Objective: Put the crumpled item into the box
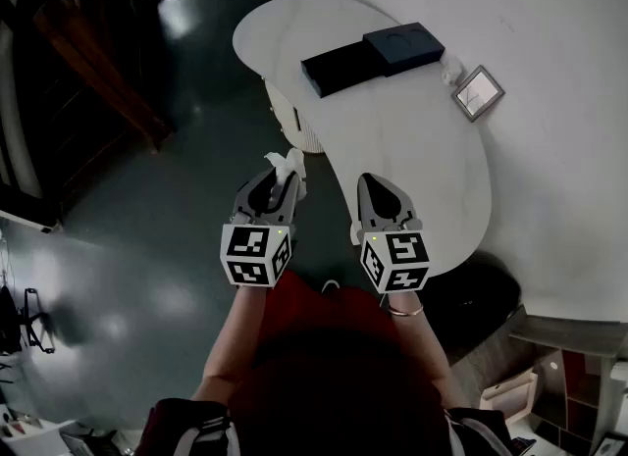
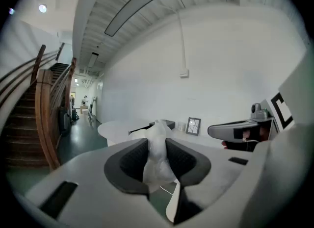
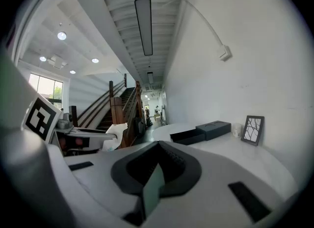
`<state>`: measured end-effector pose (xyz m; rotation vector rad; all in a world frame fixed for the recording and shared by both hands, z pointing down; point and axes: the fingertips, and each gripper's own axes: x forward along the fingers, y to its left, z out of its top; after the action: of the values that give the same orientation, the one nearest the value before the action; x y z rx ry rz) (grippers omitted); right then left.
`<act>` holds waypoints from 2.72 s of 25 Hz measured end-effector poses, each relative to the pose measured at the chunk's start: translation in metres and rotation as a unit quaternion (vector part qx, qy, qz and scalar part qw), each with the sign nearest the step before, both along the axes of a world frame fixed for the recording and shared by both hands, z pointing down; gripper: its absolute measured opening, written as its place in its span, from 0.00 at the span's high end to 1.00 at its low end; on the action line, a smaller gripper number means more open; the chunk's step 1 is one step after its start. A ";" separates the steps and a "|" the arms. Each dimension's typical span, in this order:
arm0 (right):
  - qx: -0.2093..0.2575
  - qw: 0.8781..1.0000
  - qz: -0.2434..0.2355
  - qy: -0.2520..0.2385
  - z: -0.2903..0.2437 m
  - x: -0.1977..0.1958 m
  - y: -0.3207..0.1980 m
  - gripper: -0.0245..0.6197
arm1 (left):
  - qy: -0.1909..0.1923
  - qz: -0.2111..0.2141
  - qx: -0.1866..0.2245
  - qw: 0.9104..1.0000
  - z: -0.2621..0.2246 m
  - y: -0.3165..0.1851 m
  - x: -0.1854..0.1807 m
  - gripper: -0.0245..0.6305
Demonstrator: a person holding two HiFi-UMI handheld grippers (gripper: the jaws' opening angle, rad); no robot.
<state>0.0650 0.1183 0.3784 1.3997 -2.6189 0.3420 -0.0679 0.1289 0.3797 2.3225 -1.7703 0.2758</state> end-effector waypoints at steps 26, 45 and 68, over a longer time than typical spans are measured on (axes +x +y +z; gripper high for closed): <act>-0.013 1.000 0.006 0.000 0.010 -0.036 -0.061 0.94 | 0.008 0.030 -0.006 0.999 0.015 -0.076 -0.018 0.77; -0.052 0.994 0.095 0.014 0.035 -0.086 -0.185 0.94 | 0.022 0.108 -0.034 0.993 0.040 -0.223 -0.069 0.77; -0.061 0.974 0.215 0.030 0.040 -0.056 -0.238 0.94 | 0.000 0.221 -0.049 0.974 0.051 -0.306 -0.034 0.77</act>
<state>0.0091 -0.1199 0.4183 1.8918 -2.1870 0.4925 -0.1015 -0.1768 0.4304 2.6152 -1.1863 0.4193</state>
